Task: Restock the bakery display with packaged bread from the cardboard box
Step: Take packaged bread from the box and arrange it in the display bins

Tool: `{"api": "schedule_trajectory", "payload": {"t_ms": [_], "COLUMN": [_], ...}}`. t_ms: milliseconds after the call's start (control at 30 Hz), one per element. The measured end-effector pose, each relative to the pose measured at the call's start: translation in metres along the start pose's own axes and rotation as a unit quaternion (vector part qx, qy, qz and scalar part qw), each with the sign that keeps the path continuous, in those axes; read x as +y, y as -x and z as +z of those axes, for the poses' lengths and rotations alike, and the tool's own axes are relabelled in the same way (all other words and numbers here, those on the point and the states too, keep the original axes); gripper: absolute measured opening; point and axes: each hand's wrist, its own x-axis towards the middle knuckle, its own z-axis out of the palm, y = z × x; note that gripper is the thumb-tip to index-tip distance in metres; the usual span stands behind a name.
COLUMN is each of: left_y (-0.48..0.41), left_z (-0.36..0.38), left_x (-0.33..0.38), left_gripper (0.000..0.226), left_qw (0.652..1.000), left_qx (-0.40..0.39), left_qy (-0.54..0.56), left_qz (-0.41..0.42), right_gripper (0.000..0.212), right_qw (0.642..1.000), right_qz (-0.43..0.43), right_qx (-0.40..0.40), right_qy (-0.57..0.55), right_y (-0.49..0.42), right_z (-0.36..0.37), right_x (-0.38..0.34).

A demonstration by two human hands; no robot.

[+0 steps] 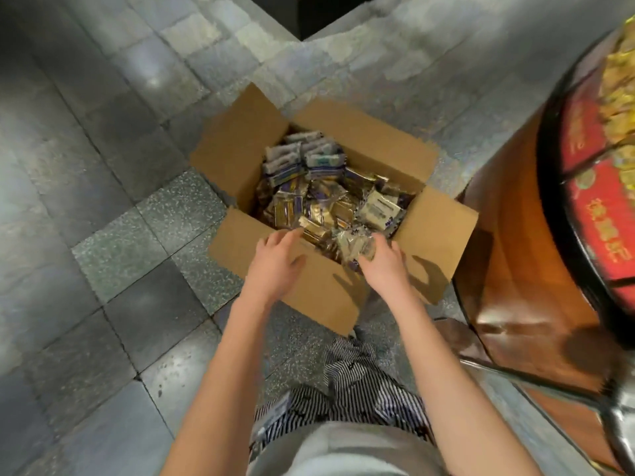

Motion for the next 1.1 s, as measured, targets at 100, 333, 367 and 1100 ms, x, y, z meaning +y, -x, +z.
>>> {"api": "schedule_trajectory", "payload": {"t_ms": [100,333,367,1100], "left_y": [-0.042,-0.112,-0.124,-0.398], "left_z": [-0.01,-0.017,-0.018,0.021], "left_x": [0.016,0.011,0.006,-0.142], "left_gripper": [0.051,0.051,0.051,0.053], "left_qw": [1.0,0.999,0.999,0.995], "left_qx": [0.027,0.006,0.001,-0.067], "left_qy": [0.009,0.033,0.038,-0.052], "left_qz": [0.013,-0.019,-0.027,0.051], "right_gripper": [0.057,0.059,0.059,0.051], "right_qw": [1.0,0.999,1.0,0.986], "right_qz": [-0.008,0.016,0.015,-0.044], "right_qx": [0.02,-0.001,-0.002,0.023], "right_qy": [-0.017,-0.028,-0.019,0.16], "right_y": [-0.037,-0.102,-0.113,-0.375], "right_z": [-0.022,-0.027,-0.024,0.078], "right_x": [-0.008,-0.029,-0.033,-0.127]}}
